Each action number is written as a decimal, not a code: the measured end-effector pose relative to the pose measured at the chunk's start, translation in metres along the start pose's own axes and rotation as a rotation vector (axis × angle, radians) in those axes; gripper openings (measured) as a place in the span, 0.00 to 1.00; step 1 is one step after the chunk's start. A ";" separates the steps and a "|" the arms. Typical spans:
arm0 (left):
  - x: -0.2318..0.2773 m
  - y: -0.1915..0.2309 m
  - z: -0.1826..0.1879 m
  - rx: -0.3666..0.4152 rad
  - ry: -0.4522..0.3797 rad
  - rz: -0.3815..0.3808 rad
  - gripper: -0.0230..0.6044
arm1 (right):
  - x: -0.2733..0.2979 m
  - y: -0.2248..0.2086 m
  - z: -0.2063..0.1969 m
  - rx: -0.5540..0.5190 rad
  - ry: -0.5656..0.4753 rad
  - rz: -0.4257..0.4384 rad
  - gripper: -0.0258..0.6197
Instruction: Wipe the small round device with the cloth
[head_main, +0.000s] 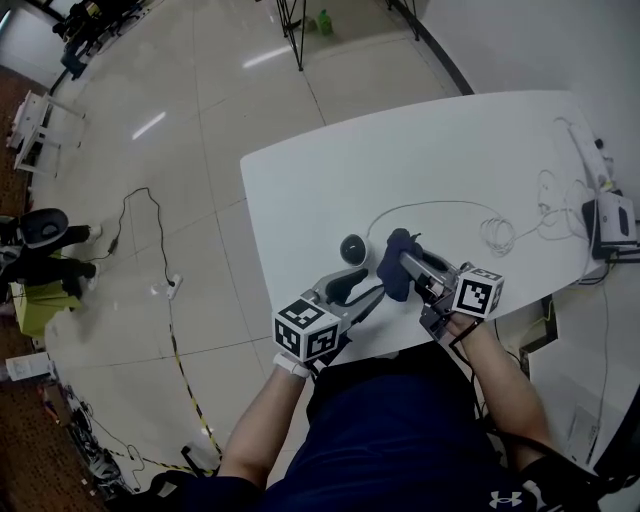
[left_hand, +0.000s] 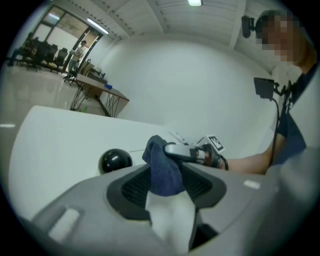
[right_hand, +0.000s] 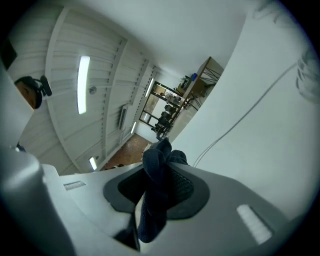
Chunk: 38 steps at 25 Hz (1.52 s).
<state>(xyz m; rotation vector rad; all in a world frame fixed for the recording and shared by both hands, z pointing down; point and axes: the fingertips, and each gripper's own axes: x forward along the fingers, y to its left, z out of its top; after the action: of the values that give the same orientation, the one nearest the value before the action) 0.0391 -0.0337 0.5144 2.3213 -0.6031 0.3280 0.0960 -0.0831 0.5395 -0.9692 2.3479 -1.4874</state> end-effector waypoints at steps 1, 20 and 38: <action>-0.002 0.005 0.004 0.025 -0.003 0.029 0.34 | 0.004 -0.006 0.007 -0.042 0.010 -0.027 0.19; -0.003 0.085 -0.043 0.104 0.131 0.325 0.35 | 0.096 -0.048 0.009 -0.425 0.299 -0.188 0.20; 0.003 0.091 -0.054 0.085 0.189 0.269 0.35 | 0.051 -0.061 -0.009 -0.134 0.153 -0.292 0.20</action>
<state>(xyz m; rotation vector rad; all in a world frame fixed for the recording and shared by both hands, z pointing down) -0.0078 -0.0558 0.6063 2.2558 -0.8207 0.7021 0.0783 -0.1250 0.6055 -1.3253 2.5282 -1.5700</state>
